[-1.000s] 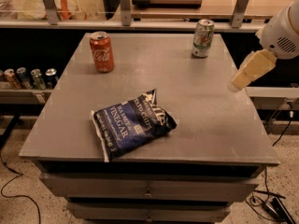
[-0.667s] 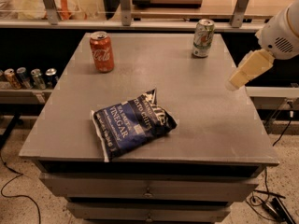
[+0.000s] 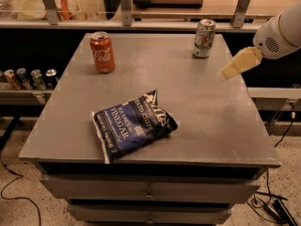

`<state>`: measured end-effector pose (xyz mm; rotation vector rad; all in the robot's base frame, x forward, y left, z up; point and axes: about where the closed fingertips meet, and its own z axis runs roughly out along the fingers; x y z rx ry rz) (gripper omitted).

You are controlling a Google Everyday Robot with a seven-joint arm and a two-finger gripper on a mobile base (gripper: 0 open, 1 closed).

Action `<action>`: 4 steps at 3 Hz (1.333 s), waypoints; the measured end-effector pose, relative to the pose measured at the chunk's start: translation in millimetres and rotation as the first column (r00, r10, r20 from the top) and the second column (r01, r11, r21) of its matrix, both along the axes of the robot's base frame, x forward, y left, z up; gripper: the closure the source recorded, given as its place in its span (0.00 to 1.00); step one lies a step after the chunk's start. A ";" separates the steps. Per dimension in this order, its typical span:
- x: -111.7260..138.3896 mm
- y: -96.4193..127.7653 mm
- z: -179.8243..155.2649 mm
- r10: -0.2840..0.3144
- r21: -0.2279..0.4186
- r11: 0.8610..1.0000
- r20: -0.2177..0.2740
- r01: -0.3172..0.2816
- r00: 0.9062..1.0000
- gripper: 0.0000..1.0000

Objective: Move 7up can near coke can

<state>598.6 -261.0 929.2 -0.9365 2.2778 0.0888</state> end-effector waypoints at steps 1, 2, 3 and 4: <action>22.9 0.3 -1.6 -0.052 0.046 0.998 0.019 0.051 0.998 0.00; 47.1 0.8 -7.2 -0.114 0.093 0.990 0.034 0.110 0.993 0.00; 72.8 0.2 -15.4 -0.191 0.074 0.980 0.052 0.187 0.980 0.00; 98.7 -7.5 -23.3 -0.265 0.070 0.963 0.071 0.261 0.962 0.00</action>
Offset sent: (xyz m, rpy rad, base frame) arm 0.0764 -0.0032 -0.0107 0.1499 -0.0694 -0.1977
